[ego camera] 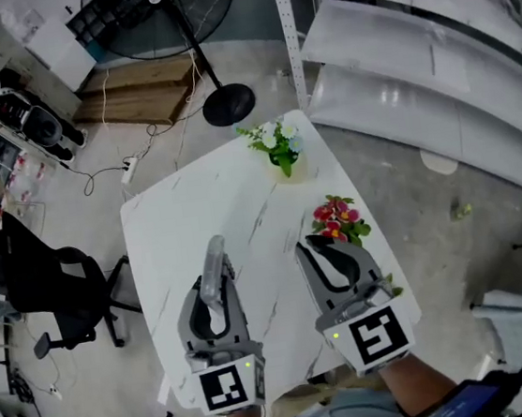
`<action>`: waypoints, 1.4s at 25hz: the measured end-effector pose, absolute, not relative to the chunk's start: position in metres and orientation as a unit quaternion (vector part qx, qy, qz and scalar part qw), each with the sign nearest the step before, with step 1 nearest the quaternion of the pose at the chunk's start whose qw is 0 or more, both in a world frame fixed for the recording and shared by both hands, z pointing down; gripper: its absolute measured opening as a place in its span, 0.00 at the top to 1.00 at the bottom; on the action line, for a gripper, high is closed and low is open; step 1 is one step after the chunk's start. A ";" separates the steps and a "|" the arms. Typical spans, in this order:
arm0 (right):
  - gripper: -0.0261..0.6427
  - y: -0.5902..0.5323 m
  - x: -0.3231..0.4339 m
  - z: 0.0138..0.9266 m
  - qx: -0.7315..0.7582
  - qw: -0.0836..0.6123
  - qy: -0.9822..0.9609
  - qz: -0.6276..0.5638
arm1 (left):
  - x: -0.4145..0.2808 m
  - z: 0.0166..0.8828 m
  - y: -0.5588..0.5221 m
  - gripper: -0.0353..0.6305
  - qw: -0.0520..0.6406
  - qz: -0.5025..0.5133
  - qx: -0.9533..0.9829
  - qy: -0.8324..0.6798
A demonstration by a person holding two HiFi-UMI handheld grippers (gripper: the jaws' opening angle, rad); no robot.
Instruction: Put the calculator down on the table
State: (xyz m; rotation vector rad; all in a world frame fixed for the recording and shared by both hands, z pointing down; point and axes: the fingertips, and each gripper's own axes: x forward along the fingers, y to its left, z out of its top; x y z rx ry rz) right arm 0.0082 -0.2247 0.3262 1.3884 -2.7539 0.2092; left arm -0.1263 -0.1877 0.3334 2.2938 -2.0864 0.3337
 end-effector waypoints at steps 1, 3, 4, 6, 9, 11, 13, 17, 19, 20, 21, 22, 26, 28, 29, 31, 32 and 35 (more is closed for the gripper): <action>0.88 -0.230 0.005 0.324 0.446 0.023 -0.892 0.068 | -0.127 0.332 -0.191 0.76 0.012 0.110 0.733 -0.671; 0.88 -0.237 -0.002 0.320 0.439 0.019 -0.896 0.068 | -0.132 0.331 -0.196 0.76 0.013 0.116 0.729 -0.675; 0.88 -0.240 -0.005 0.319 0.435 0.019 -0.897 0.068 | -0.134 0.331 -0.198 0.76 0.015 0.117 0.727 -0.676; 0.88 -0.246 -0.012 0.319 0.432 0.020 -0.899 0.067 | -0.138 0.332 -0.205 0.76 0.018 0.120 0.726 -0.677; 0.88 -0.256 -0.019 0.324 0.433 0.024 -0.899 0.069 | -0.141 0.343 -0.215 0.76 0.029 0.122 0.731 -0.671; 0.88 -0.260 -0.022 0.330 0.434 0.030 -0.897 0.071 | -0.141 0.356 -0.219 0.76 0.043 0.127 0.734 -0.666; 0.88 -0.263 -0.025 0.338 0.435 0.037 -0.896 0.075 | -0.141 0.372 -0.222 0.76 0.058 0.136 0.738 -0.658; 0.88 -0.271 -0.030 0.356 0.440 0.049 -0.892 0.091 | -0.140 0.408 -0.226 0.76 0.090 0.155 0.744 -0.644; 0.88 -0.277 -0.031 0.365 0.442 0.055 -0.890 0.099 | -0.139 0.426 -0.227 0.76 0.109 0.165 0.744 -0.638; 0.88 -0.280 -0.031 0.370 0.443 0.057 -0.889 0.103 | -0.138 0.434 -0.227 0.76 0.118 0.169 0.744 -0.636; 0.88 -0.282 -0.030 0.374 0.444 0.060 -0.887 0.108 | -0.138 0.442 -0.227 0.75 0.127 0.174 0.743 -0.634; 0.88 -0.284 -0.030 0.379 0.445 0.063 -0.886 0.112 | -0.138 0.450 -0.227 0.75 0.136 0.178 0.743 -0.631; 0.88 -0.289 -0.030 0.395 0.446 0.070 -0.884 0.124 | -0.136 0.478 -0.223 0.75 0.159 0.193 0.742 -0.622; 0.88 -0.290 -0.031 0.402 0.445 0.074 -0.883 0.130 | -0.136 0.490 -0.221 0.75 0.176 0.205 0.739 -0.617; 0.88 -0.290 -0.031 0.405 0.444 0.075 -0.883 0.132 | -0.136 0.496 -0.220 0.75 0.187 0.212 0.736 -0.615; 0.88 -0.292 -0.032 0.410 0.444 0.078 -0.882 0.137 | -0.137 0.504 -0.220 0.75 0.203 0.221 0.733 -0.611; 0.88 -0.293 -0.032 0.411 0.444 0.079 -0.881 0.139 | -0.138 0.506 -0.220 0.75 0.207 0.224 0.732 -0.609; 0.88 -0.296 -0.032 0.414 0.445 0.082 -0.880 0.141 | -0.137 0.508 -0.225 0.75 0.222 0.233 0.734 -0.599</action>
